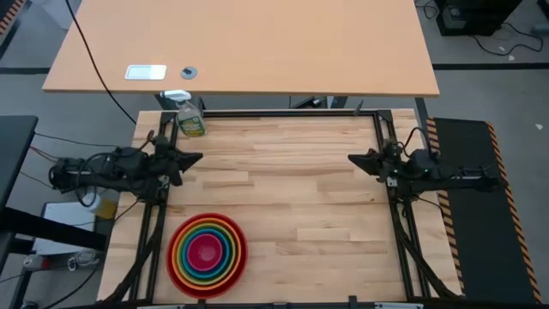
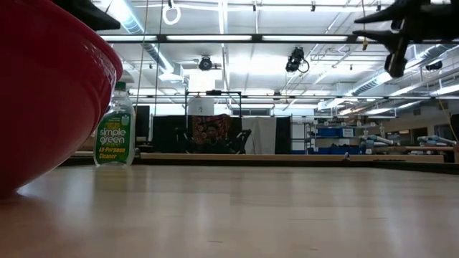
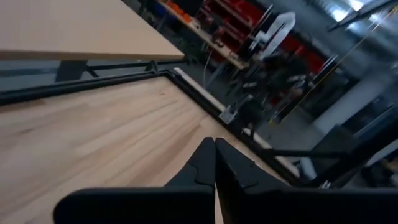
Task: Nest bowls inside each other
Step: Return to Home Position
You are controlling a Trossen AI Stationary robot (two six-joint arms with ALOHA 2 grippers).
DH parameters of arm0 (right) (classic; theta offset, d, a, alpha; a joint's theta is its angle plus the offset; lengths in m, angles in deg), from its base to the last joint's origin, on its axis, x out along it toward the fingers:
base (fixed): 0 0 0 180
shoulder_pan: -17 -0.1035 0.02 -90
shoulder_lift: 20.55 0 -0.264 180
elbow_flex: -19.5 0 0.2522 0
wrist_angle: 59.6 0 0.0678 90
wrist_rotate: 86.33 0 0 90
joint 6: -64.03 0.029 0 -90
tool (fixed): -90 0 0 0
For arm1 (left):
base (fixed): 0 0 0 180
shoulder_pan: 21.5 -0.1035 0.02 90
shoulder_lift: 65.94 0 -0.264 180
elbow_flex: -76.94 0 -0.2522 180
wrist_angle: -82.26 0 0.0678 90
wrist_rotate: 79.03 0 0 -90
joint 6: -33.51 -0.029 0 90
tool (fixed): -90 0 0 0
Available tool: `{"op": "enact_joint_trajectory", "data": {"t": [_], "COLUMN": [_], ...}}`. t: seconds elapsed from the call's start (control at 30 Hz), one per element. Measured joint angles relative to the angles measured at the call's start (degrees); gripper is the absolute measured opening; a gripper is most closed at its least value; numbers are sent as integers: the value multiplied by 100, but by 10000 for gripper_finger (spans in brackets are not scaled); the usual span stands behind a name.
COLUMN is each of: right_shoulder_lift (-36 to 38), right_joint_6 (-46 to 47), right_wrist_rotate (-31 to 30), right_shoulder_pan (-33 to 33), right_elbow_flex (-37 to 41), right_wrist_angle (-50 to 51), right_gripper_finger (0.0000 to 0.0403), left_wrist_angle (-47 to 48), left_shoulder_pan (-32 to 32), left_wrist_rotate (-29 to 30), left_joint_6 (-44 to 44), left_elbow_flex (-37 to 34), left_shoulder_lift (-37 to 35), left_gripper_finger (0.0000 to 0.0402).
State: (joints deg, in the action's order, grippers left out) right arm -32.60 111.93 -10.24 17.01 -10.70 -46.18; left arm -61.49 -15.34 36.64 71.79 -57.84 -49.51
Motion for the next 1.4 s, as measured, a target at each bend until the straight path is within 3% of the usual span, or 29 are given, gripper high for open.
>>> {"op": "enact_joint_trajectory", "data": {"t": [0.17,0.37,0.7,0.97,1.13,1.4], "right_shoulder_lift": [146,151,150,149,149,149], "right_joint_6": [455,804,719,763,767,581], "right_wrist_rotate": [-2,-14,-473,-745,-357,538], "right_shoulder_pan": [68,68,68,68,68,68], "right_elbow_flex": [853,1548,1608,1608,1608,1608], "right_wrist_angle": [-1017,-1910,-1807,-1805,-1805,-1797], "right_gripper_finger": [82,82,81,81,81,81], "left_wrist_angle": [-815,-909,-1657,-2504,-2858,-2582], "left_shoulder_pan": [0,2,24,24,34,50], "left_wrist_rotate": [-92,-118,-170,-643,-804,-816], "left_joint_6": [345,584,1079,1620,1905,2104], "left_elbow_flex": [-660,-927,-1805,-2623,-2947,-3095], "left_shoulder_lift": [-240,-439,-719,-717,-716,-709], "left_gripper_finger": [4,4,4,4,4,4]}}
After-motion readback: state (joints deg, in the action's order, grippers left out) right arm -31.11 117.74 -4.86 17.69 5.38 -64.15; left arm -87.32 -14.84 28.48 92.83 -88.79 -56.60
